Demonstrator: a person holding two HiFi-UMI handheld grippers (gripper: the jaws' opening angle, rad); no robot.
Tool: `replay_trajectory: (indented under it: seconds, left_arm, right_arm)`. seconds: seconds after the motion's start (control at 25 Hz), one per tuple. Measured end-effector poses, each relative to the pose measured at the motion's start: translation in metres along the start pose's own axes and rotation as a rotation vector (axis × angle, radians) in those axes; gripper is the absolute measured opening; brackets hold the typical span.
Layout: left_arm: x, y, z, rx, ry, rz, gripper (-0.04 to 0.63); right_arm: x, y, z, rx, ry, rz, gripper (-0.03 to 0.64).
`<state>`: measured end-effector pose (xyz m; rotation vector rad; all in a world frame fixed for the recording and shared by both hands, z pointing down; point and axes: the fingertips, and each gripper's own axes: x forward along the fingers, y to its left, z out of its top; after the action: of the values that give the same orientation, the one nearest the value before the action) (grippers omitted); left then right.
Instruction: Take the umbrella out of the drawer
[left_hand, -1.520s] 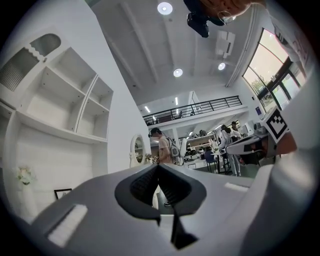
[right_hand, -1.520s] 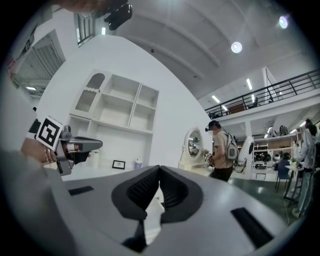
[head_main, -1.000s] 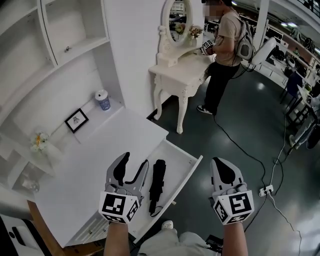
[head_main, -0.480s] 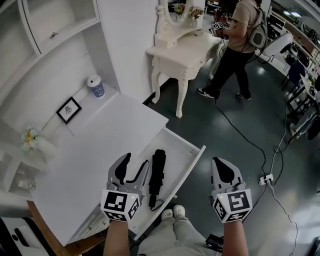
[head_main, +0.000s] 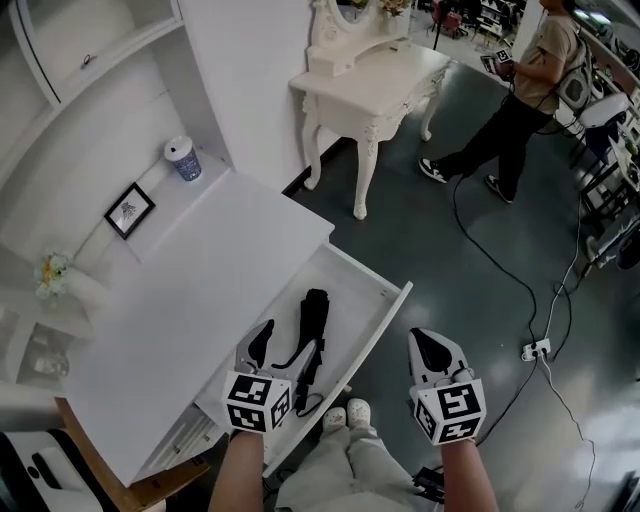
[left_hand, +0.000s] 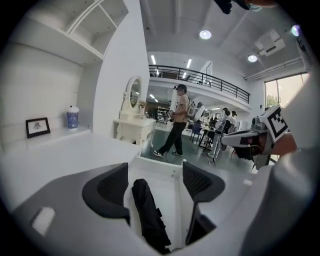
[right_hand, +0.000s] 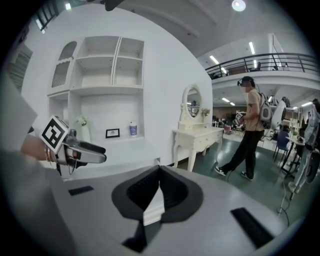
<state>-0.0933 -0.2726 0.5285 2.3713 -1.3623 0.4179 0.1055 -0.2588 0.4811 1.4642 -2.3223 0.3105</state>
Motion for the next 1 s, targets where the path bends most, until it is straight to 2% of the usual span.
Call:
replay_trajectory:
  seconds: [0.2, 0.6, 0.8, 1.0]
  left_arm:
    - [0.029, 0.005, -0.044, -0.046, 0.172, 0.017, 0.331]
    - [0.077, 0.008, -0.125, -0.075, 0.483, 0.056, 0.339]
    - [0.096, 0.011, -0.156, -0.063, 0.565, 0.132, 0.344]
    - [0.114, 0.011, -0.185, -0.043, 0.662, 0.168, 0.382]
  right_arm:
    - [0.011, 0.001, -0.019, 0.022, 0.051, 0.026, 0.008]
    - [0.036, -0.010, -0.052, 0.074, 0.127, 0.047, 0.008]
    - [0.040, -0.010, -0.068, 0.101, 0.159, 0.057, 0.008]
    - [0.041, -0.013, -0.084, 0.115, 0.188, 0.058, 0.008]
